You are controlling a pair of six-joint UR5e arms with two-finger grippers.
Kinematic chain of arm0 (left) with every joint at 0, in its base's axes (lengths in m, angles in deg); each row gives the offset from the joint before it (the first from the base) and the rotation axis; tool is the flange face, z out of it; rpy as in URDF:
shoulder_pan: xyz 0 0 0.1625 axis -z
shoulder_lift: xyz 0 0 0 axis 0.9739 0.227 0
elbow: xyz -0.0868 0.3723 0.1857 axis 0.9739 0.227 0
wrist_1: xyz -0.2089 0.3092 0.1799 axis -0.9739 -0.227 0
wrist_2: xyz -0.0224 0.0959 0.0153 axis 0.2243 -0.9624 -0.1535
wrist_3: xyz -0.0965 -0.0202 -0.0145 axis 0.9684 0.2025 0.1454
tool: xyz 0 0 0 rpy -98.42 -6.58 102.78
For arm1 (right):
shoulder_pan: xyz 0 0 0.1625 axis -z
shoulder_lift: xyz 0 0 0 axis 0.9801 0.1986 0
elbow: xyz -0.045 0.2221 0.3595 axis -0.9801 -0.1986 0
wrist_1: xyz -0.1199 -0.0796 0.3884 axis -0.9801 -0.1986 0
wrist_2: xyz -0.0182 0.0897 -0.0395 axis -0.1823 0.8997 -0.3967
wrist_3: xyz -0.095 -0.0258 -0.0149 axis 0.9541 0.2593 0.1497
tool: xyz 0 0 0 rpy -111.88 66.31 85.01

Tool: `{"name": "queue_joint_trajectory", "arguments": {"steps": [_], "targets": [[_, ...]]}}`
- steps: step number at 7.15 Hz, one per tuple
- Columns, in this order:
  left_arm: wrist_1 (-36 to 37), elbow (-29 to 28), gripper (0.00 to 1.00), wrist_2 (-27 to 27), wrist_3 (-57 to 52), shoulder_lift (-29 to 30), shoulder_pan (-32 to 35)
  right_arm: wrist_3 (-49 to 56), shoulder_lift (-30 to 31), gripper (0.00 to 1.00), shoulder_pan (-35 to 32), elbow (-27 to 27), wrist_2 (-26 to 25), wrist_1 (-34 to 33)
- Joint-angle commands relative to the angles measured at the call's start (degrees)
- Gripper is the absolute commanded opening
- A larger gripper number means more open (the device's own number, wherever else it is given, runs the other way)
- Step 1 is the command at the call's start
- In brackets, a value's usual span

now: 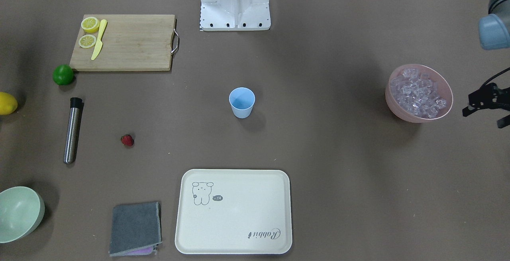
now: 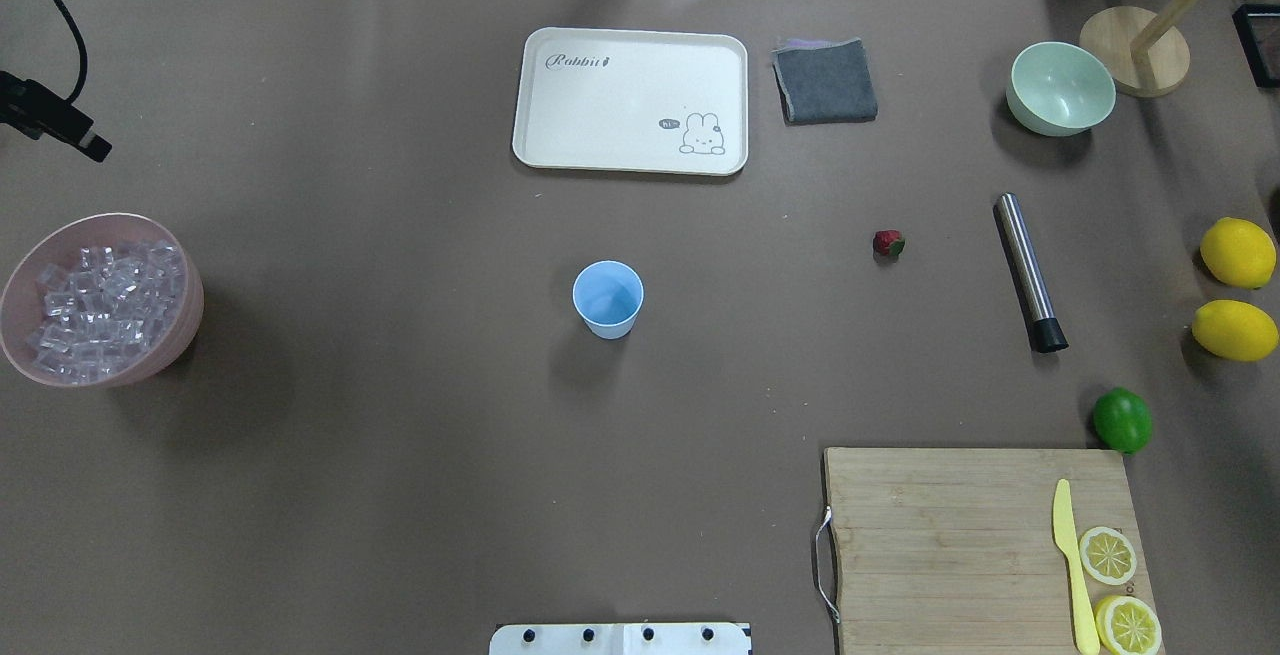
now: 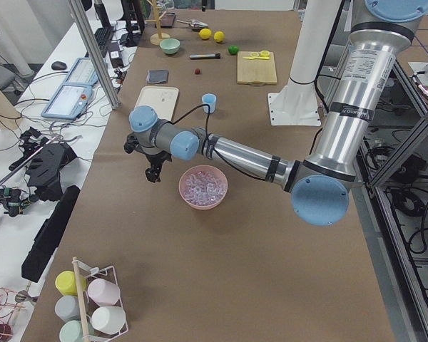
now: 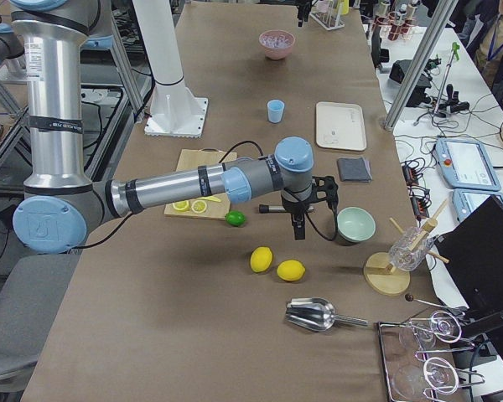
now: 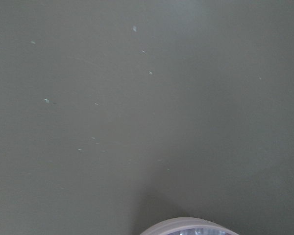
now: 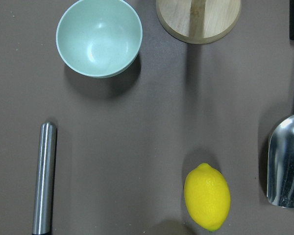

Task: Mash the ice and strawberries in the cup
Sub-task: 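Move the left gripper over the pink bowl of ice cubes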

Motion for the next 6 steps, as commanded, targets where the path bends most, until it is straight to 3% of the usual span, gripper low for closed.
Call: {"name": "queue_joint_trajectory", "arguments": {"steps": [1, 3, 6], "targets": [[-0.44, 3.81, 0.97, -0.52, -0.46, -2.18, -3.95, -0.04, 0.34, 1.0, 0.0, 0.7, 0.15, 0.07], [-9.88, 3.74, 0.92, -3.48, -0.46, -8.31, -7.11, 0.05, 0.87, 1.0, 0.0, 0.97, 0.15, 0.07], [-10.73, 3.56, 0.92, -5.88, -0.46, -8.79, -9.75, 0.05, 1.31, 1.0, 0.0, 0.88, -0.11, 0.07]]}}
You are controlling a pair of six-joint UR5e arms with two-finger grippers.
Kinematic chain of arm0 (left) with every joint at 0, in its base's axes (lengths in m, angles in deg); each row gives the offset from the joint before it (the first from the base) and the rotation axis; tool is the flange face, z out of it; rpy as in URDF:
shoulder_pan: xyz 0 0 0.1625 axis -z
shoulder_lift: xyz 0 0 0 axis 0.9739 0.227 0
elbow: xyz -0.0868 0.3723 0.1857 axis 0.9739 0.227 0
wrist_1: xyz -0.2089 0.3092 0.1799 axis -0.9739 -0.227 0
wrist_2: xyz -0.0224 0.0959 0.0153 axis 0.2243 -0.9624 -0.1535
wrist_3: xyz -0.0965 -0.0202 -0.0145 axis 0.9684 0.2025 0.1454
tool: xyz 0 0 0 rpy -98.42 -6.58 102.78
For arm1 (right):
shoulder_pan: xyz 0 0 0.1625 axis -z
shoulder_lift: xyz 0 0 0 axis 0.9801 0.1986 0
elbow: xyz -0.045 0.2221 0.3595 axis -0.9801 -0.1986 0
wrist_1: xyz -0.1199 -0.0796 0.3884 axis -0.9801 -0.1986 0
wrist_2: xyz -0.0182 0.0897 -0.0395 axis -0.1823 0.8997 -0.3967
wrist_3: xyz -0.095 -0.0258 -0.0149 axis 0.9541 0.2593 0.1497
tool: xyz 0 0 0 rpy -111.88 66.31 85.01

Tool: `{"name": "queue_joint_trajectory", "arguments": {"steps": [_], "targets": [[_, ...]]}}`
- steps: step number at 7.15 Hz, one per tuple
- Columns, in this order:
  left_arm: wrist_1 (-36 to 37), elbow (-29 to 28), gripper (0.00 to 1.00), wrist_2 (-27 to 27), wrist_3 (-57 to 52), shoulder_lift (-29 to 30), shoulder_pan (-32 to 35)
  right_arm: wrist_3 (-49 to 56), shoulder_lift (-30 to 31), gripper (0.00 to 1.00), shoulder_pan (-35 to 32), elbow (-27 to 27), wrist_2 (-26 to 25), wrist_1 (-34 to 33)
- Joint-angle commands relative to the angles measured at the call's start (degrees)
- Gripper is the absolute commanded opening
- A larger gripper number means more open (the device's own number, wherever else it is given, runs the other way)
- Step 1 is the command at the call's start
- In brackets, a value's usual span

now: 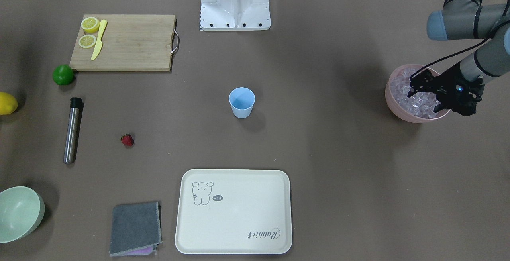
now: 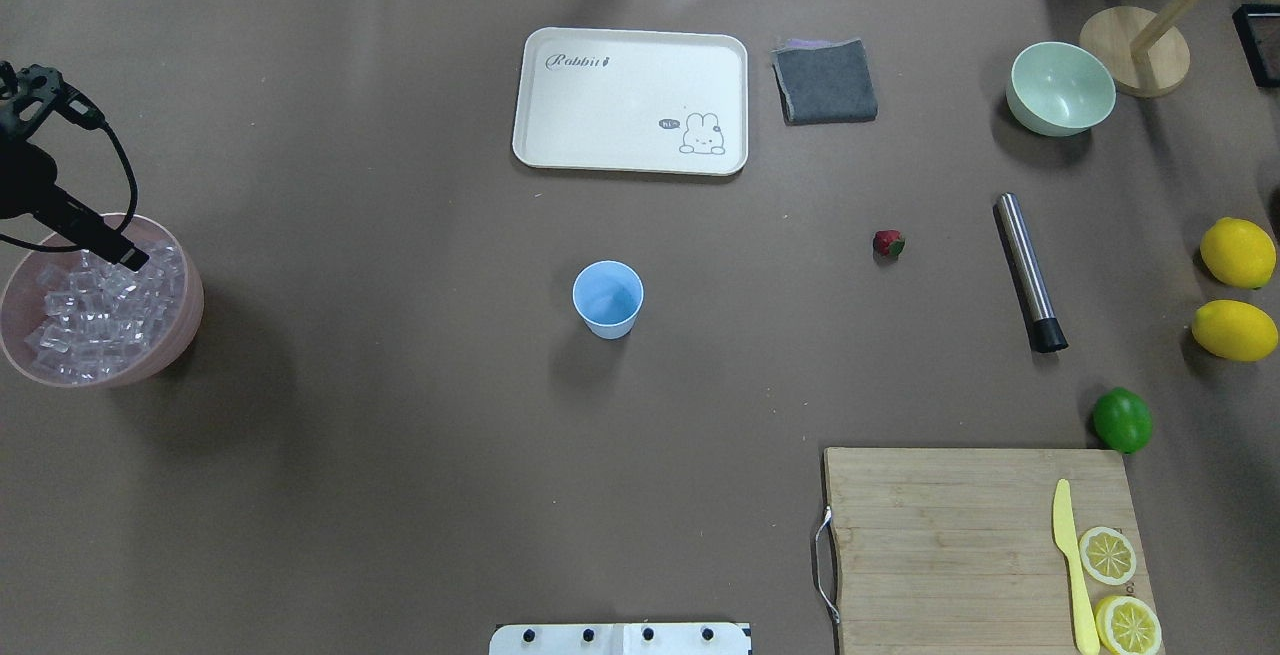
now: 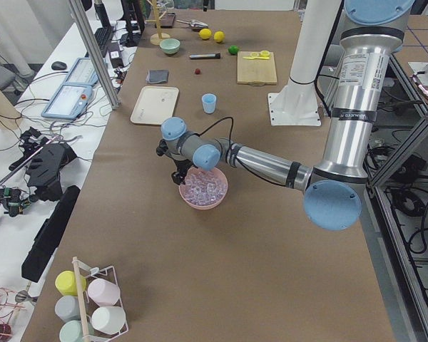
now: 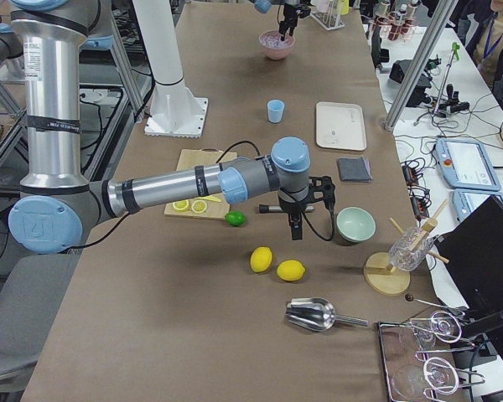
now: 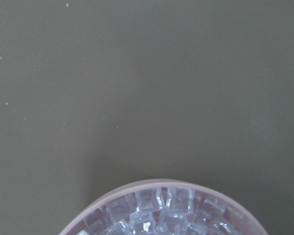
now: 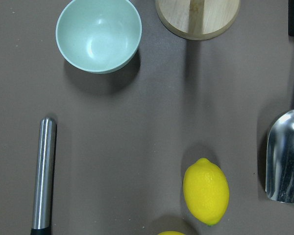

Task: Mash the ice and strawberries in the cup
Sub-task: 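Move the left gripper over the pink bowl of ice cubes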

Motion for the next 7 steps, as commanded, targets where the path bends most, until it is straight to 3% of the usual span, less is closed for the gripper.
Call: {"name": "queue_joint_trajectory", "arguments": {"steps": [1, 5, 7], "targets": [[-0.44, 0.05, 0.92, -3.13, 0.0, -0.16, -2.1, 0.0, 0.29, 1.0, 0.0, 0.02, -0.05, 0.0], [-0.44, 0.05, 0.92, -5.6, -0.79, -0.51, -3.77, 0.0, 0.03, 1.0, 0.0, 0.02, -0.23, 0.09], [0.08, -0.04, 0.94, -5.09, -8.15, -2.6, -3.69, 0.0, 0.03, 1.0, 0.0, 0.11, -0.23, 0.09]]}}
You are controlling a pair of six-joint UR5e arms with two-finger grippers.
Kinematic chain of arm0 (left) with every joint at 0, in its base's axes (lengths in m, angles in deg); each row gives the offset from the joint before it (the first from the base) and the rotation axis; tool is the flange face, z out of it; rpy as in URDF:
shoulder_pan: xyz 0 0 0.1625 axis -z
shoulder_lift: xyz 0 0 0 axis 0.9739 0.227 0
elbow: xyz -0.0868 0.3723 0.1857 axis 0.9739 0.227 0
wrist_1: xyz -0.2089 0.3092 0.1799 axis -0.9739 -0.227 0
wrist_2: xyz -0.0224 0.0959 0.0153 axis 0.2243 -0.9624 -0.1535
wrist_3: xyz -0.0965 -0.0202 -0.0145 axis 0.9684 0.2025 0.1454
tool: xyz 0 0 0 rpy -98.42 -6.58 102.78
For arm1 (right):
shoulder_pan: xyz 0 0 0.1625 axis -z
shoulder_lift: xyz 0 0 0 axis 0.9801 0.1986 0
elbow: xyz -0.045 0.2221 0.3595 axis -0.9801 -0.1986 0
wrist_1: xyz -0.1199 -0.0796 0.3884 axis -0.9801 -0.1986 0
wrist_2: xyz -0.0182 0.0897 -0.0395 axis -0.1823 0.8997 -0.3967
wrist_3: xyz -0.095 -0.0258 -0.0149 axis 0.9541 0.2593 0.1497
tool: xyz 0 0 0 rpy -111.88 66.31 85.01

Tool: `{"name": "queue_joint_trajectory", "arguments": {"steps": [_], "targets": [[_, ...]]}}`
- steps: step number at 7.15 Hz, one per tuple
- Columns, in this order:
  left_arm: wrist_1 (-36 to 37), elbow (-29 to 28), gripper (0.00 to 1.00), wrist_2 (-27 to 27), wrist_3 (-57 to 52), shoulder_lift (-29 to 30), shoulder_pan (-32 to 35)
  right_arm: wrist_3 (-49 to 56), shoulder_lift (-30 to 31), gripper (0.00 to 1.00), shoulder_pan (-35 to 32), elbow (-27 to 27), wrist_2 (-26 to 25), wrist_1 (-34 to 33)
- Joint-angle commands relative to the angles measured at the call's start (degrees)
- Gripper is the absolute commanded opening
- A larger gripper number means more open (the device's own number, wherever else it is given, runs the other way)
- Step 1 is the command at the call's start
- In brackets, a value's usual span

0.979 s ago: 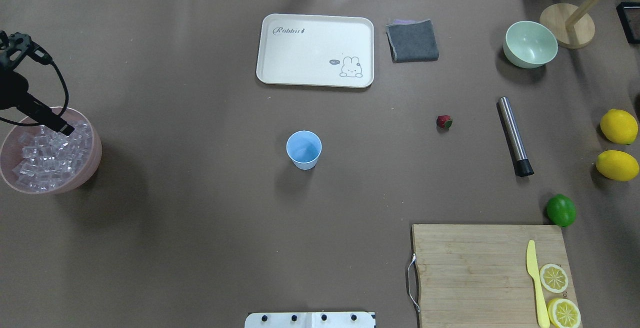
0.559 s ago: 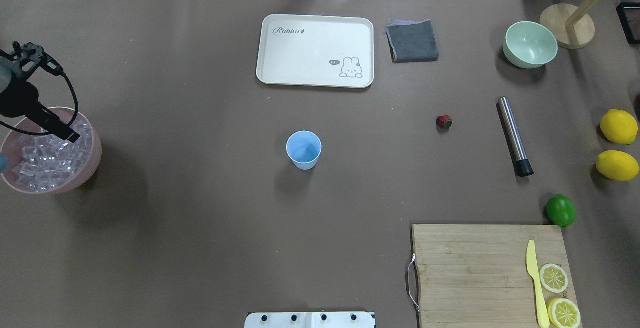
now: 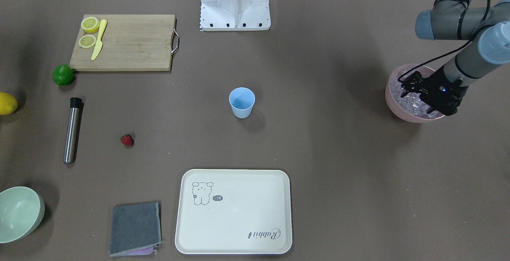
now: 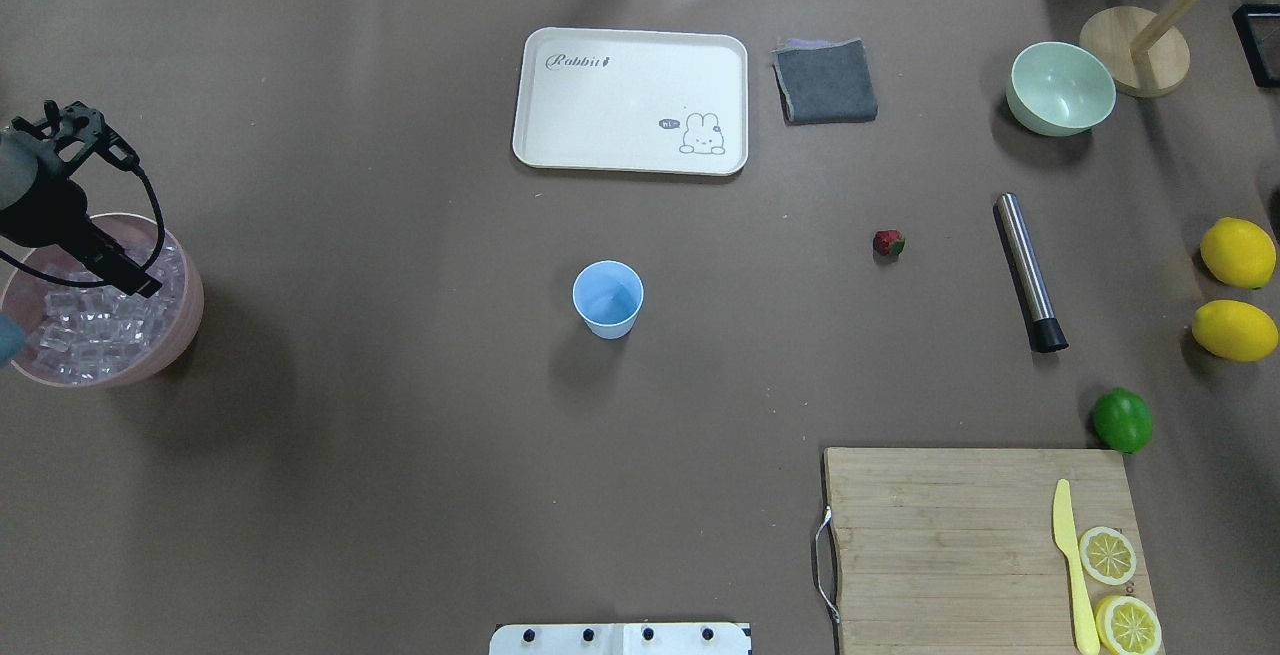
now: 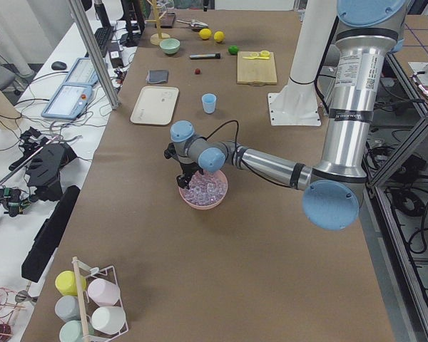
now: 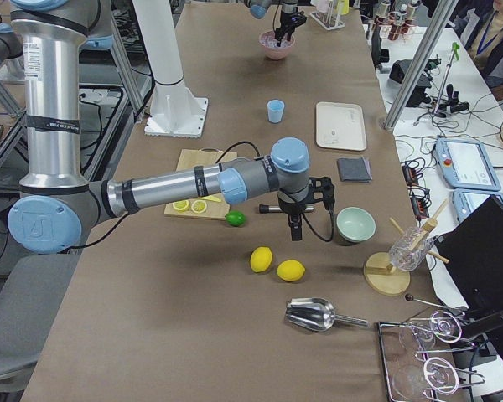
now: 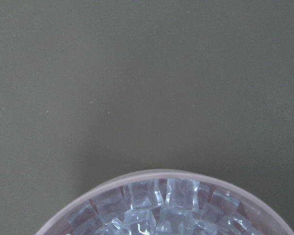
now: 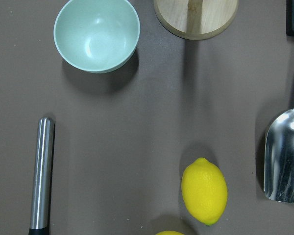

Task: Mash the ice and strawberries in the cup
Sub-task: 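Move the left gripper over the pink bowl of ice cubes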

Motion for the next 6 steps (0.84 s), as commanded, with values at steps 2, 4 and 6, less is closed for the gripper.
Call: {"name": "queue_joint_trajectory", "arguments": {"steps": [2, 4, 6], "targets": [[0.08, 0.52, 0.94, -0.34, -3.55, -1.52, -0.01, -0.09, 0.87, 1.0, 0.0, 0.05, 0.0, 2.03], [0.08, 0.35, 0.58, -0.43, -3.63, -1.09, -0.01, -0.09, 0.87, 1.0, 0.0, 0.05, -0.09, 2.03], [0.16, 0.53, 0.25, 0.0, -3.72, -0.82, 0.07, -0.09, 0.7, 1.0, 0.0, -0.04, -0.09, 2.03]]}}
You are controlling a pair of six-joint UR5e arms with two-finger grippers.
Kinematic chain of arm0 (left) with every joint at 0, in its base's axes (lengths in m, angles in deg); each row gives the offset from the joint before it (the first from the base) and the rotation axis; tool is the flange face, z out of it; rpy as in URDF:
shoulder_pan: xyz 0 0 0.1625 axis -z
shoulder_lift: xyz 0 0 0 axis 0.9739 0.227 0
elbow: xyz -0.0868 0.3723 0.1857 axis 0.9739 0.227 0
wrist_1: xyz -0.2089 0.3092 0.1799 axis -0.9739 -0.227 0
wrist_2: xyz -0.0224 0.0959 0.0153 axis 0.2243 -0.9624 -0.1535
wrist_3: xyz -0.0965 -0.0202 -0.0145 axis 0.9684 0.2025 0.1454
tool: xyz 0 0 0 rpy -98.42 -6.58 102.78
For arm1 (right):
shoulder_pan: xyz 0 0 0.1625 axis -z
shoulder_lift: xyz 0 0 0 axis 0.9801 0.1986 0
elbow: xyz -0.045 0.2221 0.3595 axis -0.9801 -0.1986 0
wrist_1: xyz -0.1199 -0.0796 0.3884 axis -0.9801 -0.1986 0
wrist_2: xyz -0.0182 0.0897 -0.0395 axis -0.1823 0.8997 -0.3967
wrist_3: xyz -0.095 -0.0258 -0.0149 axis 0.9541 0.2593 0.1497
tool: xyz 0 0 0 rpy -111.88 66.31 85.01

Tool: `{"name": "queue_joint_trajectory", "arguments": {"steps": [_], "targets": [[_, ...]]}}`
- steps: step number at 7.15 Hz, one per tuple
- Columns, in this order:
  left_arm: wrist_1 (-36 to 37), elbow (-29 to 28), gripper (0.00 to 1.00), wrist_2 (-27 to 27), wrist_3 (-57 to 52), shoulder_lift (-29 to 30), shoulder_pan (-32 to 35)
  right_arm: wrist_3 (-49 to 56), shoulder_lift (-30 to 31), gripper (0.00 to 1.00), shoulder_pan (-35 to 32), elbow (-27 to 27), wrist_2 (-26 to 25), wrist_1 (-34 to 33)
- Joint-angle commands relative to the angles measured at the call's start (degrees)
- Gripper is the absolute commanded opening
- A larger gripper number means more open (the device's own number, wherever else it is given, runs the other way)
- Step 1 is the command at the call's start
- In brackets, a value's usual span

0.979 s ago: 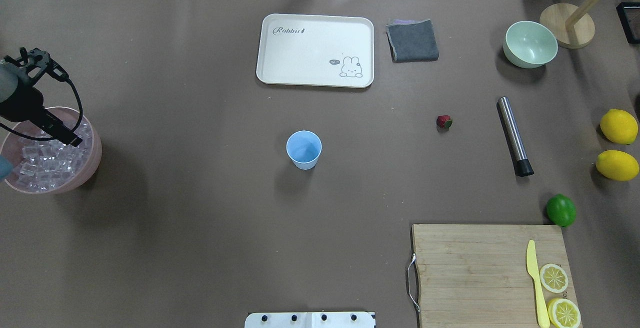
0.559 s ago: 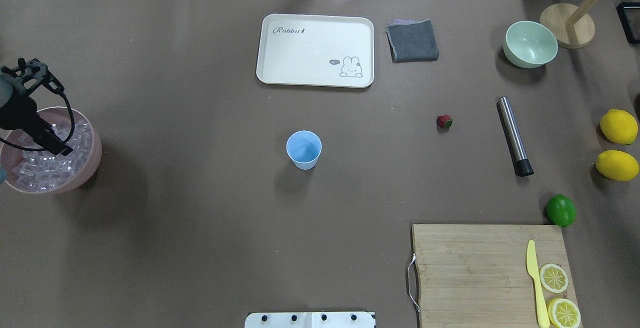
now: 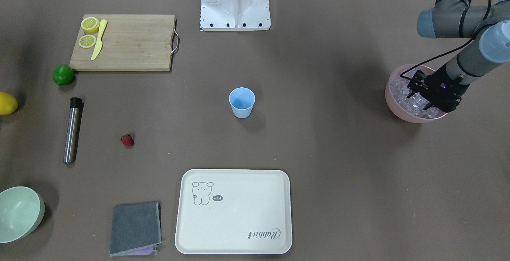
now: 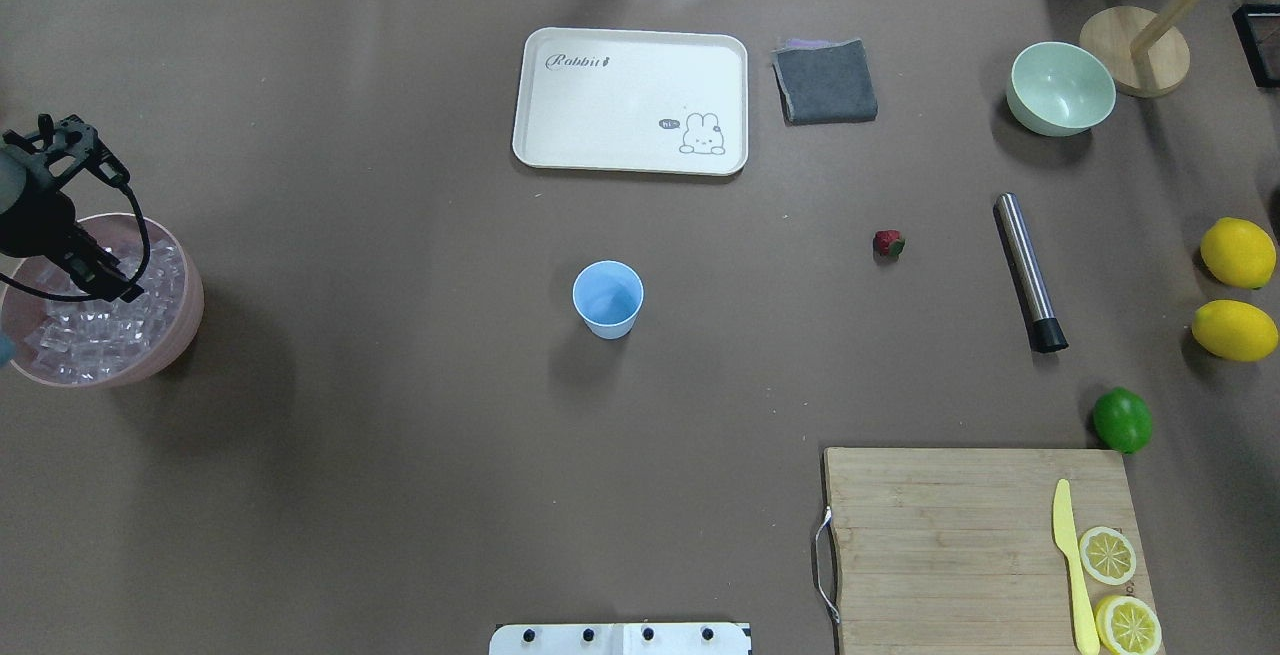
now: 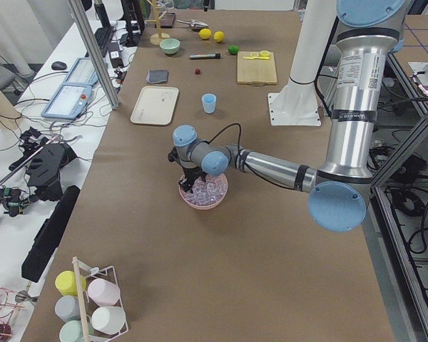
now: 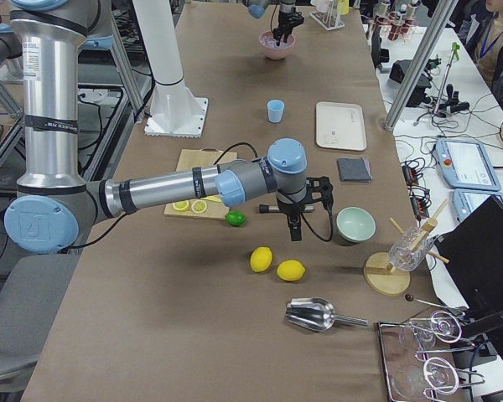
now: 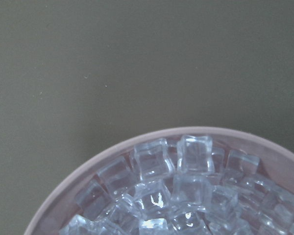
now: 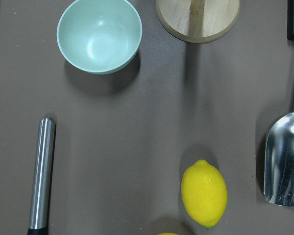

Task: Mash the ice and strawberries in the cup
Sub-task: 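Lower the left gripper into the ice and grasp an ice cube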

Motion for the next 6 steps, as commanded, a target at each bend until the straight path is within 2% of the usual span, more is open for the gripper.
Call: {"name": "queue_joint_trajectory", "arguments": {"steps": [1, 2, 5, 6], "targets": [[0.21, 0.21, 0.11, 0.51, 0.23, -0.06, 0.42, -0.17, -0.31, 1.0, 0.0, -0.17, 0.08, 0.01], [0.55, 0.3, 0.0, 0.69, 0.23, -0.15, 0.94, -0.44, -0.4, 1.0, 0.0, -0.17, 0.17, 0.01], [0.91, 2.23, 0.0, 1.13, -0.12, -0.33, 2.62, -0.18, -0.67, 1.0, 0.0, -0.61, 0.0, 0.01], [0.91, 2.15, 0.9, 1.65, -0.12, -0.42, 2.62, -0.18, -0.67, 1.0, 0.0, -0.69, -0.09, 0.01]]}}
